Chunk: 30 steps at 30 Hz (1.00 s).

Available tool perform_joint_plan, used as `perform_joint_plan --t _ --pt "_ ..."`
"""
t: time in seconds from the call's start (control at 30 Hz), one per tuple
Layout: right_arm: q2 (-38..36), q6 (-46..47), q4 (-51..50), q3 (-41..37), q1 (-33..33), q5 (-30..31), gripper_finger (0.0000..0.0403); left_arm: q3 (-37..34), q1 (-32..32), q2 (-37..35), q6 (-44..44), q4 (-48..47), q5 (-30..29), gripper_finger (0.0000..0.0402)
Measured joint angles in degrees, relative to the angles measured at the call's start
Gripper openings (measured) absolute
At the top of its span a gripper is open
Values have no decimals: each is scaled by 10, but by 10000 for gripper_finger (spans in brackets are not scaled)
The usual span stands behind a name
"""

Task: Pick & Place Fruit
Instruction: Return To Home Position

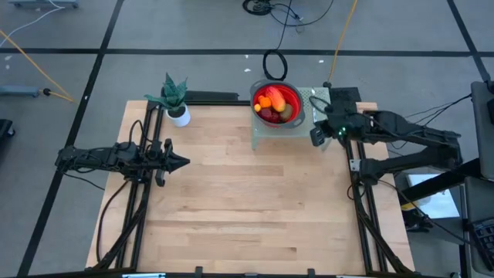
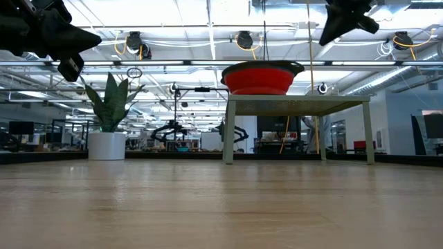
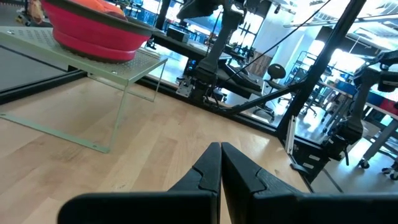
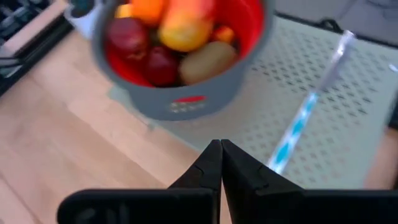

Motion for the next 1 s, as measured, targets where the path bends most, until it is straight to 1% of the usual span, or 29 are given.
perform_joint_plan --t 0.1,0.2,0.27,0.43,0.57,0.63,0.83,1.0 --pt "-5 -25 33 -21 34 13 0 0 0 0 0 0 0 10" --pt "-17 -70 76 -50 61 5 0 0 0 0 0 0 0 10" --pt "-28 -102 103 -69 70 -26 0 0 0 0 0 0 0 10" --pt "-77 -182 187 -115 71 -143 0 0 0 0 0 0 0 10" --pt "-128 -240 237 -152 71 -223 0 0 0 0 0 0 0 10" --pt "-156 -255 248 -169 71 -245 0 0 0 0 0 0 -1 10" --pt "-235 -253 246 -210 71 -240 0 0 0 0 0 0 -1 10" --pt "-303 -235 247 -237 71 -196 0 0 0 0 -5 0 0 10"
